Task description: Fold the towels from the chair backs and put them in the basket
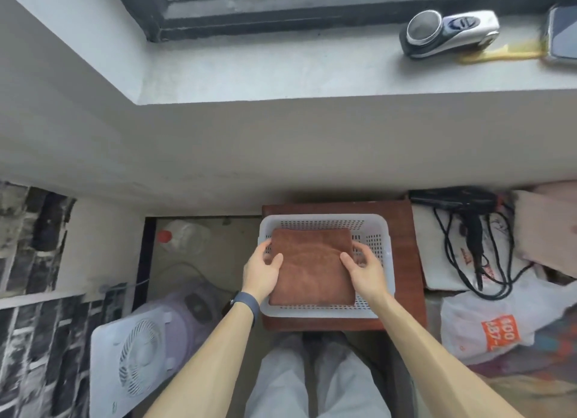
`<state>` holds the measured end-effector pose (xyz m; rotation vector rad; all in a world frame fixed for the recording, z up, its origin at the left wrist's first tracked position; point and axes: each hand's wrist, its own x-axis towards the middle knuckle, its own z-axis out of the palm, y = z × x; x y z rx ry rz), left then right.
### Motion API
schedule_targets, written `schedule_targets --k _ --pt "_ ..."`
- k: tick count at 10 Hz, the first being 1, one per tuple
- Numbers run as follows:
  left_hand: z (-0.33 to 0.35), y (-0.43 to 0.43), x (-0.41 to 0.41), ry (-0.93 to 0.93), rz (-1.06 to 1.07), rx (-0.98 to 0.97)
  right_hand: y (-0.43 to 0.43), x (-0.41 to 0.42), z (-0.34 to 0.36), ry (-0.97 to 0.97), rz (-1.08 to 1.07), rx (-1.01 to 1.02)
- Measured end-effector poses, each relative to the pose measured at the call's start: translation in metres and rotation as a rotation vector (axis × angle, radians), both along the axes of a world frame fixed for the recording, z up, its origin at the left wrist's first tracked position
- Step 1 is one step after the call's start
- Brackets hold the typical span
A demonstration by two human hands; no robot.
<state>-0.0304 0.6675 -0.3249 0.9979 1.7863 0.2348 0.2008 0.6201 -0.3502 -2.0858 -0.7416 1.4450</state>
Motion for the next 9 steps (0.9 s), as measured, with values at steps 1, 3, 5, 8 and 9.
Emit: schedule_targets --k 1,3,5,8,9 --pt "0.009 -0.016 0.005 0.336 -0.248 0.296 -0.016 -0.014 0.006 -0.338 0.051 0.103" --pt "-0.019 -0.031 0.016 0.511 -0.800 0.493 -0.023 -0.053 -0.011 -0.758 0.600 0.260" --pt "-0.070 -0.016 0.012 0.594 -0.877 0.447 -0.009 -0.055 -0.056 -0.754 0.684 0.145" --pt "-0.031 0.007 0.016 0.591 -1.057 0.244 0.013 -0.045 -0.015 -0.674 0.830 0.012" --pt "0.005 0.027 0.017 0.526 -1.182 0.168 0.022 -0.034 0.023 -0.648 0.932 -0.054"
